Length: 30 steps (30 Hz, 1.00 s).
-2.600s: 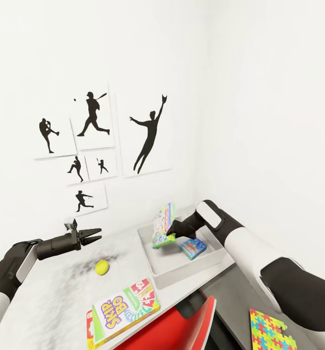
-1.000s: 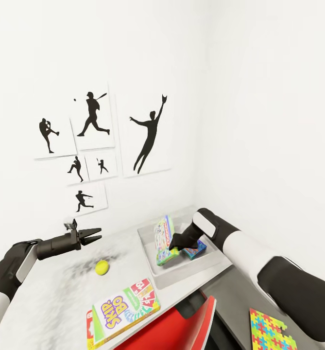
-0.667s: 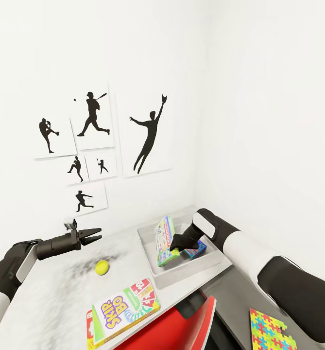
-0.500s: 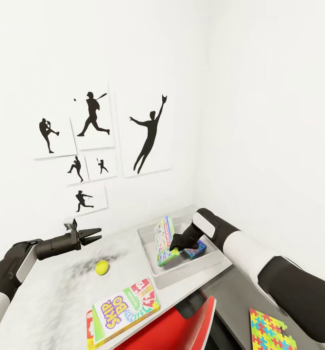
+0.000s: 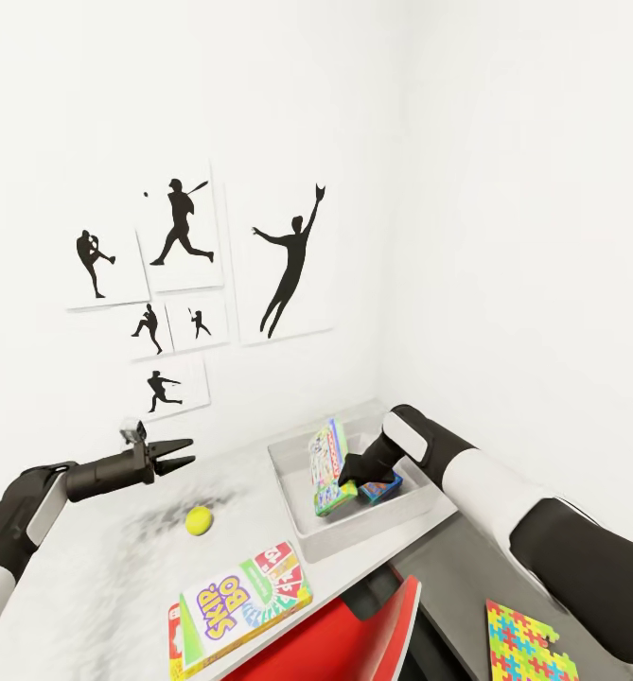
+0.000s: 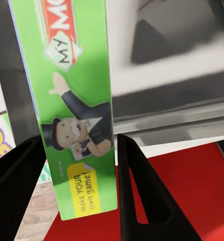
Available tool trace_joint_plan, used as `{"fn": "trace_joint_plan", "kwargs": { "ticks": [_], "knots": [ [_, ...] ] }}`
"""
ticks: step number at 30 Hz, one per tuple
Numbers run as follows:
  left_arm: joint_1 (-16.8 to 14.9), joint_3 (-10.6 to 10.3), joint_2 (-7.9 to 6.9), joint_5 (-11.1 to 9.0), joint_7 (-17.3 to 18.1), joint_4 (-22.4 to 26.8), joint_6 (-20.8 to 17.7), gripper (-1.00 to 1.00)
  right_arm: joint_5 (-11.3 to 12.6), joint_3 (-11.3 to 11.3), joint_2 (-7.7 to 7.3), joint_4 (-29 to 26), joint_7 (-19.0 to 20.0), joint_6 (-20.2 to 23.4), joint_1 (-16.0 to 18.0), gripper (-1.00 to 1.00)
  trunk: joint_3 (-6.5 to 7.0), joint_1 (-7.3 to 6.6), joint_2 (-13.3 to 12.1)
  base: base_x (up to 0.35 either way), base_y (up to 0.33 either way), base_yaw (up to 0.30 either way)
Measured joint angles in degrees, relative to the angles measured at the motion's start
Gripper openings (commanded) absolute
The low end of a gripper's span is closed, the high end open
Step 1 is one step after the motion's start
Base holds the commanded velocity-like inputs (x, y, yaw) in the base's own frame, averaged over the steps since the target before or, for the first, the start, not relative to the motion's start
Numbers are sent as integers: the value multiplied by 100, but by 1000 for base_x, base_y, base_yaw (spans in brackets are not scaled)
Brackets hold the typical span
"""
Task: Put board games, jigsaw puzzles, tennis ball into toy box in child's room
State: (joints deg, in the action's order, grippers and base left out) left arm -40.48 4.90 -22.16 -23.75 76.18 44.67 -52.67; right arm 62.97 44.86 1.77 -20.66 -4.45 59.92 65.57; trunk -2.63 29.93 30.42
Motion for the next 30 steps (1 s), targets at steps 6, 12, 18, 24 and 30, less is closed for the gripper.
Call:
{"fn": "trace_joint_plan", "kwargs": {
  "ticks": [6, 12, 18, 24, 30],
  "knots": [
    [-50, 31, -21, 0, -8, 74, -406, 100, 12, -16, 5, 1, 4, 0, 0, -100, 0, 0, 0, 0, 0, 0],
    [-116, 38, -24, -2, -8, 84, -515, 100, 14, -34, 18, -2, 41, 1, 4, -100, 0, 0, 0, 0, 0, 0],
    [-173, 39, -38, -3, -9, 85, -559, 100, 28, -34, 33, 3, 156, 1, 135, -100, 0, 0, 0, 0, 0, 0],
    [-183, 39, -41, -2, -6, 85, -564, 100, 36, -31, 69, 32, 209, 1, 214, -100, -32, 0, -1, 0, 0, 0],
    [-184, 39, -41, -2, -7, 86, -567, 100, 35, -17, 67, 57, 222, 1, 243, -100, -87, 0, -1, 0, 0, 0]
  ]
}}
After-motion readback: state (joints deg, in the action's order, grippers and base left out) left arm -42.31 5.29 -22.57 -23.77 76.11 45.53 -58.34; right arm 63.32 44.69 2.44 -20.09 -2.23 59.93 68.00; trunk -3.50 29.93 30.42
